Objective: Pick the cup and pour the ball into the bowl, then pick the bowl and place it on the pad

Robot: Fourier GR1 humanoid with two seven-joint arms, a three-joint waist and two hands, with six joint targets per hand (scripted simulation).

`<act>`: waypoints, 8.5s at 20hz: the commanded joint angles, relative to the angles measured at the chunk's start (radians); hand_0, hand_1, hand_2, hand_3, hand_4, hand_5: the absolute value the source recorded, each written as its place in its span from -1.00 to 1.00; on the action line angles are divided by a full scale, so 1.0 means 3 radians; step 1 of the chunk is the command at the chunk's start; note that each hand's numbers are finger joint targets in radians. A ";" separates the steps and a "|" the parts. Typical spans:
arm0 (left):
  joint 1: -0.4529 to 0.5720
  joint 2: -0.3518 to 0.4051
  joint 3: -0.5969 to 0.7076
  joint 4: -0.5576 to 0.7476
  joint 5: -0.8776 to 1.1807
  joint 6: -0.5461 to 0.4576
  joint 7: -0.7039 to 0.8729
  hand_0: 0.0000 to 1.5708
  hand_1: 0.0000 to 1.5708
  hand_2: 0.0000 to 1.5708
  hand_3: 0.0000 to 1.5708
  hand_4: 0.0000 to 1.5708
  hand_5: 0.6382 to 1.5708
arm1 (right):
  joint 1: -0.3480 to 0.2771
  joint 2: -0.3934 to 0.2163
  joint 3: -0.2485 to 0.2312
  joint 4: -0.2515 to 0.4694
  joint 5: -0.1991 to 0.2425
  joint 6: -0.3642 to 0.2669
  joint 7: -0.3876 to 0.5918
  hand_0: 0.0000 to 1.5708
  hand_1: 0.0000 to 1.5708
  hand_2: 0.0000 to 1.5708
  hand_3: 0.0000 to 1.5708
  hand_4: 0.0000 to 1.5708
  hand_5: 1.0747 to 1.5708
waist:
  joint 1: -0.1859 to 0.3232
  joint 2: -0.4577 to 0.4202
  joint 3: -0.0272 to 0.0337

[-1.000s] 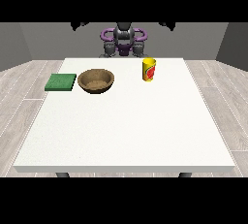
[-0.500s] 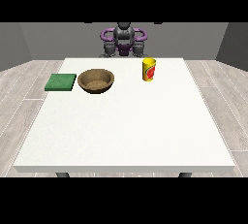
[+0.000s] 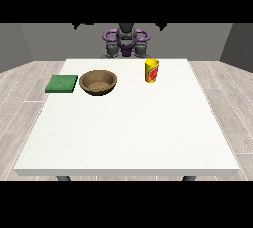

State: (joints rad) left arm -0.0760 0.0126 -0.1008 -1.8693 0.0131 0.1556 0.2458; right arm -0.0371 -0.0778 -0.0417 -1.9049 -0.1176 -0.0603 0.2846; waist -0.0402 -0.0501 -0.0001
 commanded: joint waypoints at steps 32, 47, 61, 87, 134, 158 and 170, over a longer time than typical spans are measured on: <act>-0.0842 0.0076 0.0737 0.3664 -0.0256 0.0059 -0.2962 0.17 0.17 0.68 0.76 0.58 0.93 | -0.0253 -0.0557 -0.0790 0.1201 -0.0655 0.1041 -0.1141 -1.00 -1.00 -1.00 -1.00 -0.16 0.99 | -0.0362 0.0699 0.0000; -0.1369 0.0117 0.0181 0.3775 -0.1211 0.1090 -0.2097 0.64 0.64 1.00 1.00 0.80 0.78 | -0.0227 -0.0970 -0.1168 0.1772 -0.0920 0.1325 -0.0875 -1.00 -1.00 -1.00 -0.60 -0.20 0.97 | -0.0234 0.0097 0.0013; -0.2410 -0.0005 -0.0933 0.4392 -0.3264 0.1466 -0.0111 0.71 0.71 1.00 1.00 0.84 0.93 | -0.0410 -0.1157 -0.1338 0.2373 -0.1010 0.1563 -0.1062 -1.00 -1.00 -1.00 -1.00 -0.12 0.96 | -0.0136 0.0074 0.0005; -0.2980 -0.0042 -0.2087 0.3717 -0.4446 -0.0483 0.1149 -1.00 -1.00 0.40 0.96 0.41 1.00 | -0.0842 -0.1107 -0.1183 0.2774 -0.0819 0.1306 -0.0971 -1.00 -1.00 -1.00 -0.94 -0.09 0.91 | -0.0105 -0.0116 0.0001; -0.2454 0.1762 0.1785 0.1770 0.0848 -0.1648 0.0145 -1.00 -1.00 -1.00 -1.00 0.29 0.93 | -0.1376 -0.0646 -0.1276 0.4509 -0.0534 0.0848 -0.2674 -1.00 -1.00 -1.00 -1.00 -0.40 0.91 | 0.0820 0.0969 0.0005; -0.2381 0.2036 0.2049 0.1805 0.1254 -0.1891 0.0115 -1.00 -1.00 -1.00 -1.00 0.45 0.89 | -0.1180 -0.0972 -0.1089 0.4357 -0.0089 -0.0277 -0.1963 1.00 1.00 1.00 0.74 0.22 0.86 | 0.0949 0.1161 -0.0008; -0.2048 0.2220 0.2253 0.2284 0.1098 -0.1958 -0.0176 -1.00 -1.00 -1.00 -1.00 0.53 0.93 | -0.1561 -0.1769 -0.0849 0.3939 -0.0028 -0.0147 -0.0783 1.00 1.00 1.00 0.10 0.35 0.94 | 0.0586 0.0860 -0.0011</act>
State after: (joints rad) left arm -0.7125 0.6547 0.5523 -1.2225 0.3479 -0.4172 0.2247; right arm -0.4877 -0.4442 -0.2930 -0.7198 -0.1636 -0.1166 -0.0485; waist 0.1801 0.2089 0.0060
